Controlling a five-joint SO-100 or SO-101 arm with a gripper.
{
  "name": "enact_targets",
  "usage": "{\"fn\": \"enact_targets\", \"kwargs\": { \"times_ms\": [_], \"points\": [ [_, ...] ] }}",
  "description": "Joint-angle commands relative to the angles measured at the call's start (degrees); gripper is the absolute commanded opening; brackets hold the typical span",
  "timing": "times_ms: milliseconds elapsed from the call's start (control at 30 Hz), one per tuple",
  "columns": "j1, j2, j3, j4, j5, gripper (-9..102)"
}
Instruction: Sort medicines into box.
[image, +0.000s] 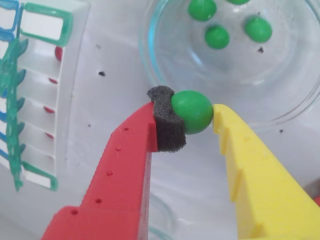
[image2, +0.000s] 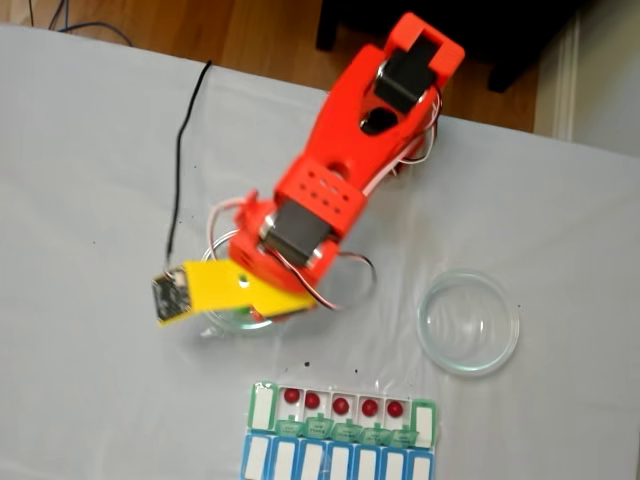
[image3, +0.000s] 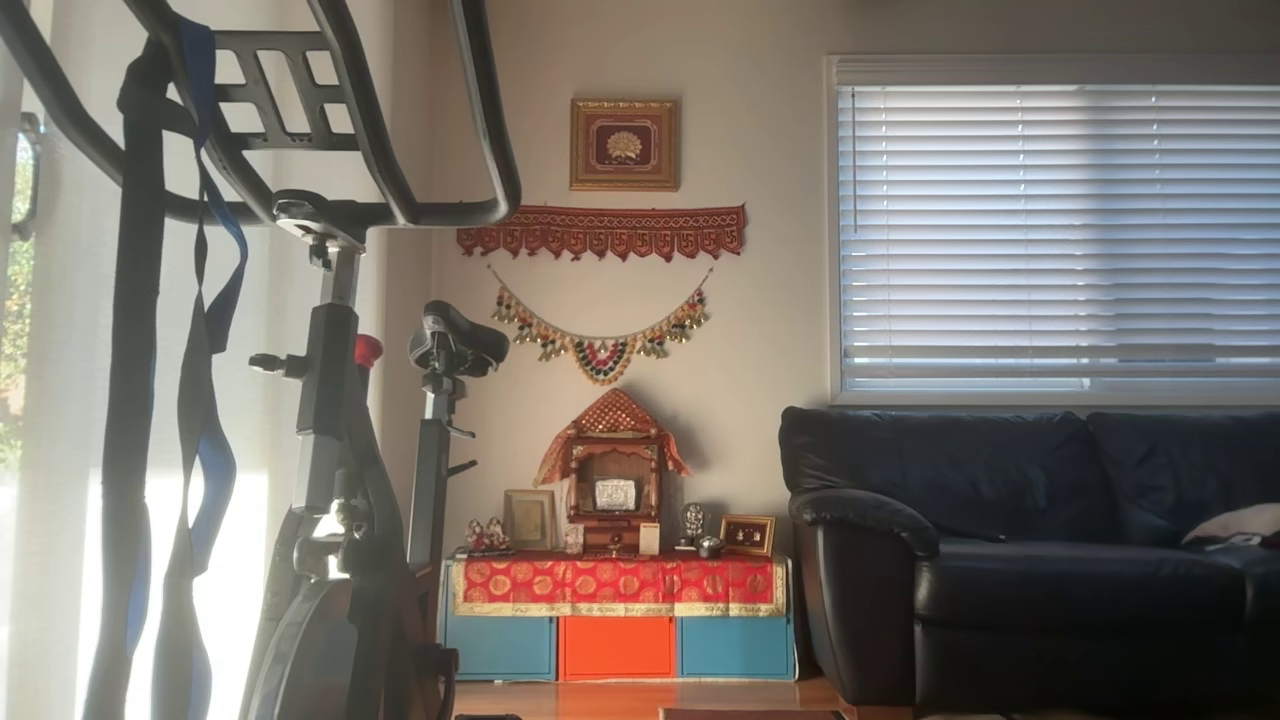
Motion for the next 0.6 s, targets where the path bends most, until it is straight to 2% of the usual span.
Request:
{"fn": "enact_targets", "kwargs": {
  "times_ms": [0, 233, 333, 567],
  "points": [
    [-7.2, -1.5, -10.6, 3.1, 8.7, 1],
    [-21.1, -6.5, -12.8, 2.1, 25.2, 1],
    [-25.3, -7.7, -11.8, -1.2, 31.4, 1],
    [-30.6, -16.2, -15.0, -6.7, 36.3, 1]
  ]
}}
